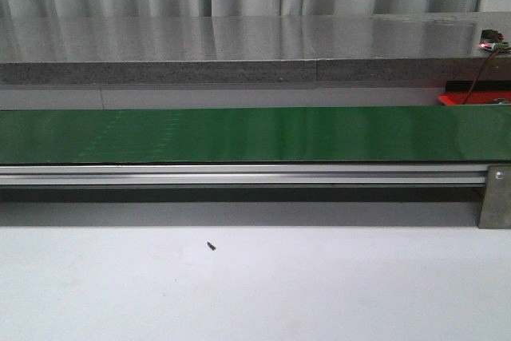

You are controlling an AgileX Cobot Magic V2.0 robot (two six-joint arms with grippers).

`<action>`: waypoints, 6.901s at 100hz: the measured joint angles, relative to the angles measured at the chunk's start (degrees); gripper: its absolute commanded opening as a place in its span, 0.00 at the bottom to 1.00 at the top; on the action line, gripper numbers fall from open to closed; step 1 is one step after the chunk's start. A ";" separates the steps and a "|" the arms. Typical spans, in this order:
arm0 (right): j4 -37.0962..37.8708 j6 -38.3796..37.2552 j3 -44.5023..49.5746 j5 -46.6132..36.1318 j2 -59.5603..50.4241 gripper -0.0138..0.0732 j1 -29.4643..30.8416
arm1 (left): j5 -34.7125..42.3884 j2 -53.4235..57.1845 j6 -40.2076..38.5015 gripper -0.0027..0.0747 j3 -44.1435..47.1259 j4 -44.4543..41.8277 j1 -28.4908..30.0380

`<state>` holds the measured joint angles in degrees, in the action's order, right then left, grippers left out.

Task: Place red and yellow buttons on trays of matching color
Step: 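Move the left gripper down over a yellow push-button on the table, then grasp the yellow push-button with the left gripper and lift it, then lower the yellow button onto the green belt and open the left gripper, then grasp a second yellow push-button with the left gripper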

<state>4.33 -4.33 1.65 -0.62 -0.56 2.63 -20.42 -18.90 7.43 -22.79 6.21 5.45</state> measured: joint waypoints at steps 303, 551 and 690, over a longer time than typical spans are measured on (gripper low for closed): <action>0.00 0.00 0.00 0.00 0.00 0.08 0.00 | -14.71 -78.74 -4.87 0.27 -34.69 7.01 28.88; -0.09 0.00 0.00 0.00 0.00 0.08 0.00 | -26.99 -64.33 2.02 0.81 -49.32 11.20 22.90; -0.09 0.00 0.00 0.00 0.00 0.08 0.00 | -11.14 -82.57 -0.49 0.77 -39.99 5.24 37.48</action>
<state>4.24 -4.33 1.65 -0.62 -0.56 2.63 -31.56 -101.47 6.94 -62.78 11.46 42.93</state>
